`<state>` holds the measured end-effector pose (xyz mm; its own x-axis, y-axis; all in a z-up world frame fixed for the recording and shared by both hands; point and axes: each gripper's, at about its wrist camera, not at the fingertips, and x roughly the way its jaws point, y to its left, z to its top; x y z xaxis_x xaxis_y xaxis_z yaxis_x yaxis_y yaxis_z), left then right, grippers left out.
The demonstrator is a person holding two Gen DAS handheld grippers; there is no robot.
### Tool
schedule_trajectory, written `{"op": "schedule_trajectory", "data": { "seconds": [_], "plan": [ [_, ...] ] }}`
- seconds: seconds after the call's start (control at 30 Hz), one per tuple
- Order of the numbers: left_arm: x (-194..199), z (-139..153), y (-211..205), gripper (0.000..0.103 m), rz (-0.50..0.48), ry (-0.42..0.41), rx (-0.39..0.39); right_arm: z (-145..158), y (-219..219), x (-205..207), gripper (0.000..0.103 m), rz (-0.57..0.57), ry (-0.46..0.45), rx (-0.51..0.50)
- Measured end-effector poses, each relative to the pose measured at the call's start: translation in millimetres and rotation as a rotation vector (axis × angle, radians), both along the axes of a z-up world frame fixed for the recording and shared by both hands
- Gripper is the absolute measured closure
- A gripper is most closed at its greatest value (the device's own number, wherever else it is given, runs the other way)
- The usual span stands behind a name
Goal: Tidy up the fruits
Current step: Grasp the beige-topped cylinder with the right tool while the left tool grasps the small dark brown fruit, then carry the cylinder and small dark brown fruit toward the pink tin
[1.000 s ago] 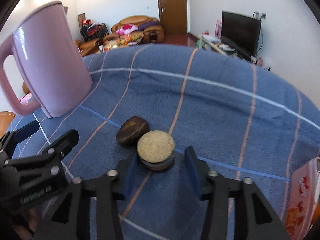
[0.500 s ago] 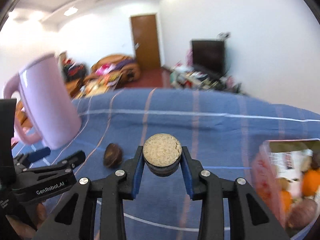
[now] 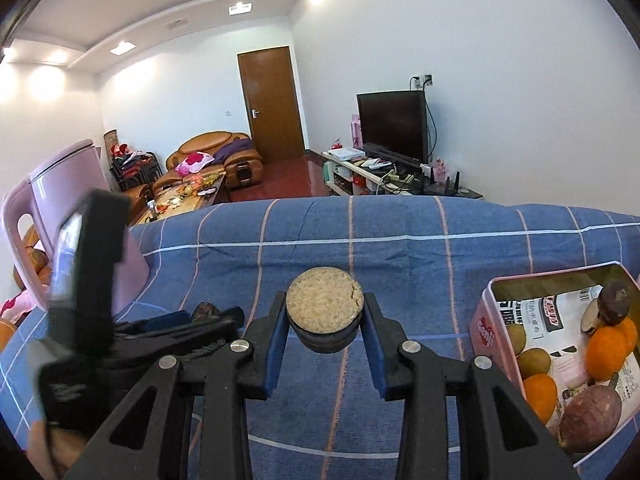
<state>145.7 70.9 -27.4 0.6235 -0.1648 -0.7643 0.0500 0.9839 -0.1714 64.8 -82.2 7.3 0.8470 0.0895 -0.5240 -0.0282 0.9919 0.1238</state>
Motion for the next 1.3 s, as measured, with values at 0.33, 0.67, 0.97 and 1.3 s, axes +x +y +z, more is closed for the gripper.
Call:
{"op": "schedule_trajectory", "data": {
  "seconds": [0.33, 0.67, 0.97, 1.3],
  "plan": [
    [-17, 4, 13, 0.065, 0.053, -0.042, -0.016, -1, 9, 5, 0.066, 0.014, 0.000, -0.024],
    [-60, 19, 18, 0.065, 0.160, -0.198, 0.097, -1, 22, -10, 0.065, 0.009, -0.070, -0.085],
    [-79, 29, 10, 0.065, 0.160, -0.262, 0.148, 1, 23, -30, 0.065, -0.008, -0.094, -0.116],
    [-108, 35, 4, 0.065, 0.174, -0.320, 0.172, 3, 17, -44, 0.065, -0.027, -0.092, -0.104]
  ]
}}
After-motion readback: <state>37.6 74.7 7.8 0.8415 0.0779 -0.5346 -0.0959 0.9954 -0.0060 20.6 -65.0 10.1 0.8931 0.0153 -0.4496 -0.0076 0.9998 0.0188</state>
